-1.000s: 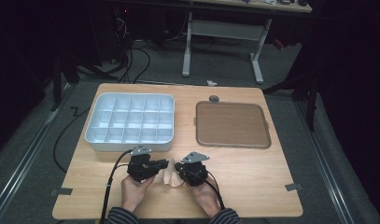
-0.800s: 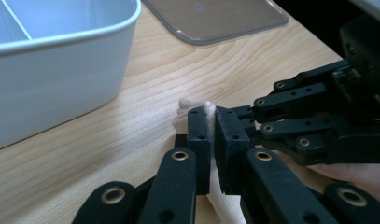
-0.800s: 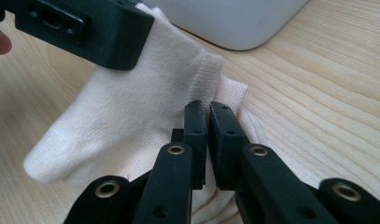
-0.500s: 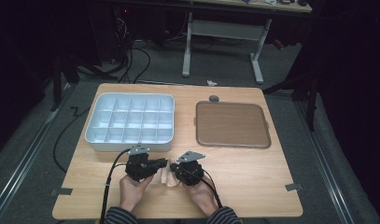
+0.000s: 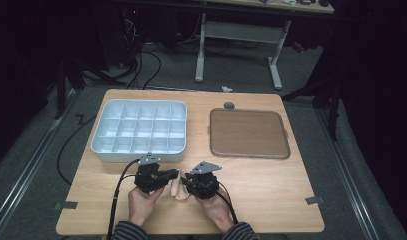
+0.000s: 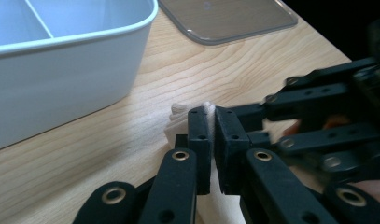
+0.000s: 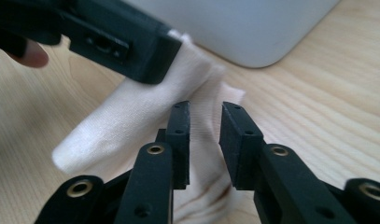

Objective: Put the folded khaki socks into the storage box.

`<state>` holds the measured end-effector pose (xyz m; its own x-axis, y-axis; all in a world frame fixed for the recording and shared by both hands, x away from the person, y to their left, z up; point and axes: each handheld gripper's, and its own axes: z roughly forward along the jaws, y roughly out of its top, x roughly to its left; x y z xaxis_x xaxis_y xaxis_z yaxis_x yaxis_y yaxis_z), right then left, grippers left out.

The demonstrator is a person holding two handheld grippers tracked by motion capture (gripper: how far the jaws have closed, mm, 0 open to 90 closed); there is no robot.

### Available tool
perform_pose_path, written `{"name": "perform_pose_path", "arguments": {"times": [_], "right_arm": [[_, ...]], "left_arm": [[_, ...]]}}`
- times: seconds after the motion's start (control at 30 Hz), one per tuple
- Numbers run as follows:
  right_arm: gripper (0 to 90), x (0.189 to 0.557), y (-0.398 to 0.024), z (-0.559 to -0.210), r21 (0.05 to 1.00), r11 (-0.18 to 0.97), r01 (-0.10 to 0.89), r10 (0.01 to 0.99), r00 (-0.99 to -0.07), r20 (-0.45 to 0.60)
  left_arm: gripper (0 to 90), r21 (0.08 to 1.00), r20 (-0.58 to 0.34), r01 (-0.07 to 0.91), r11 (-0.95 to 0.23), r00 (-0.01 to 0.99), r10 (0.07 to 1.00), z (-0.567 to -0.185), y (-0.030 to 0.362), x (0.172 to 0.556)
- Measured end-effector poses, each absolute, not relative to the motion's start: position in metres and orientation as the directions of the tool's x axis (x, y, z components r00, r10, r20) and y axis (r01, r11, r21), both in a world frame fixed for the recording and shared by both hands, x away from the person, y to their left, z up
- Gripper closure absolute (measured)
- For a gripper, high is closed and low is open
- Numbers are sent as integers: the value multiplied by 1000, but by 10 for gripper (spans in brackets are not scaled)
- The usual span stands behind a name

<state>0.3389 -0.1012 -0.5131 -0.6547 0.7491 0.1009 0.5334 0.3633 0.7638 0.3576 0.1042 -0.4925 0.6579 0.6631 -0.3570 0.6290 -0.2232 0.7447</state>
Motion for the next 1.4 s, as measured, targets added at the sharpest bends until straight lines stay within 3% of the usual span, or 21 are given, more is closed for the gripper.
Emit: {"name": "perform_pose_path", "arguments": {"times": [0.3,0.5,0.8,1.4], "right_arm": [[620,324,-123,-509,783,332,527,777,-623,90],[604,324,-125,-518,762,315,565,790,-601,118],[768,328,-120,-529,734,339,589,780,-612,130],[783,333,-117,-528,727,365,581,764,-633,122]], "left_arm": [[862,743,-356,634,-217,648,673,-493,103,357],[862,739,-360,639,-215,644,675,-494,101,358],[862,743,-370,636,-209,650,664,-494,96,358],[860,758,-342,603,-249,692,635,-485,77,364]]}}
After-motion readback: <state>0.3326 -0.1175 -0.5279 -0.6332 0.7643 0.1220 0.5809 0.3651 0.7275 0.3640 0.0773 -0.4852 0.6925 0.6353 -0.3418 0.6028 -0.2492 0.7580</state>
